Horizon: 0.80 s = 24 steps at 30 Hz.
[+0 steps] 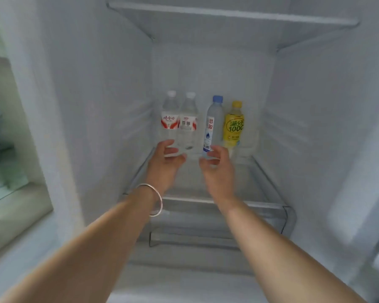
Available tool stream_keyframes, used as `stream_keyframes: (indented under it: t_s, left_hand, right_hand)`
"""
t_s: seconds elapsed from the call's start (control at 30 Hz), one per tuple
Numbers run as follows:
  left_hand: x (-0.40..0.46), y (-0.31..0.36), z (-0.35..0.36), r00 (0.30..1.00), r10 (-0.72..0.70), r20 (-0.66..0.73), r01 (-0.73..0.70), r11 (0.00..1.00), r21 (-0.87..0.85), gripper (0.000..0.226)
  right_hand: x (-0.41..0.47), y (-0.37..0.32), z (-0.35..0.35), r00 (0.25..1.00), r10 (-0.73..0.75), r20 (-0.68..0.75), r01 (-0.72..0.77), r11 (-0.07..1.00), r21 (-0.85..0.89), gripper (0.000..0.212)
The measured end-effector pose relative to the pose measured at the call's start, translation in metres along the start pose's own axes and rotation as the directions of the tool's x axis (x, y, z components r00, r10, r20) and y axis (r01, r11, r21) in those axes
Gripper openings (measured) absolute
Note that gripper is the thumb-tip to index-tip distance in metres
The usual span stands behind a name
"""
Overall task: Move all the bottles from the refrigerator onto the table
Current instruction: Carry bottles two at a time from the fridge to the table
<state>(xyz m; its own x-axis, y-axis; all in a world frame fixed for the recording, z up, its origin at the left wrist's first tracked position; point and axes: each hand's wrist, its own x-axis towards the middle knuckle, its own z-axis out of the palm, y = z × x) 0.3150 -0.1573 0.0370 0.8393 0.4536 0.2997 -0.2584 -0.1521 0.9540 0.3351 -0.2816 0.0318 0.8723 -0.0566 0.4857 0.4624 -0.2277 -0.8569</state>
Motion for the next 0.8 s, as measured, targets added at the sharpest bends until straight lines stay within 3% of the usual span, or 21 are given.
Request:
stream_keyframes:
  t_s: [0.13, 0.33, 0.43, 0.53, 0.57, 0.63, 0.73, 0.8]
  left_hand:
    - [0.062, -0.009, 0.017, 0.988, -0.04, -0.15, 0.037, 0.999, -0.027, 0.047]
    - [0.125, -0.021, 0.03, 0.948, 0.146, -0.283, -0.091, 0.976, 0.199, 0.028]
    - [0.147, -0.031, 0.033, 0.94, 0.119, -0.32, -0.049, 0.974, 0.219, 0.052]
    - [0.162, -0.036, 0.033, 0.928, 0.111, -0.355, -0.048, 0.982, 0.181, 0.061]
    - [0.17, -0.042, 0.033, 0.927, 0.097, -0.362, -0.042, 0.986, 0.159, 0.075]
    - [0.179, -0.05, 0.032, 0.941, 0.035, -0.338, -0.004, 0.996, 0.092, 0.097]
    - [0.184, -0.056, 0.031, 0.979, -0.018, -0.203, 0.027, 0.999, 0.039, 0.076]
    - [0.19, -0.06, 0.028, 0.989, -0.005, -0.149, 0.01, 0.999, 0.031, 0.074]
  right_hand:
    - [0.064, 0.013, 0.029, 0.997, -0.042, 0.072, 0.041, 0.999, 0.006, 0.044]
    - [0.12, 0.045, 0.067, 0.991, 0.023, 0.129, -0.023, 1.0, -0.003, 0.059]
    - [0.134, 0.056, 0.083, 0.995, 0.044, 0.094, -0.044, 0.999, -0.004, 0.071]
    - [0.144, 0.062, 0.096, 0.996, 0.036, 0.079, -0.034, 0.999, -0.027, 0.081]
    - [0.147, 0.062, 0.099, 0.997, 0.017, 0.08, -0.015, 0.999, -0.029, 0.082]
    - [0.151, 0.059, 0.108, 0.997, -0.035, 0.066, 0.038, 0.998, -0.04, 0.082]
    - [0.155, 0.058, 0.118, 0.999, -0.032, 0.027, 0.033, 0.998, -0.057, 0.084]
    - [0.158, 0.062, 0.122, 1.0, 0.002, 0.013, -0.002, 1.0, -0.008, 0.083]
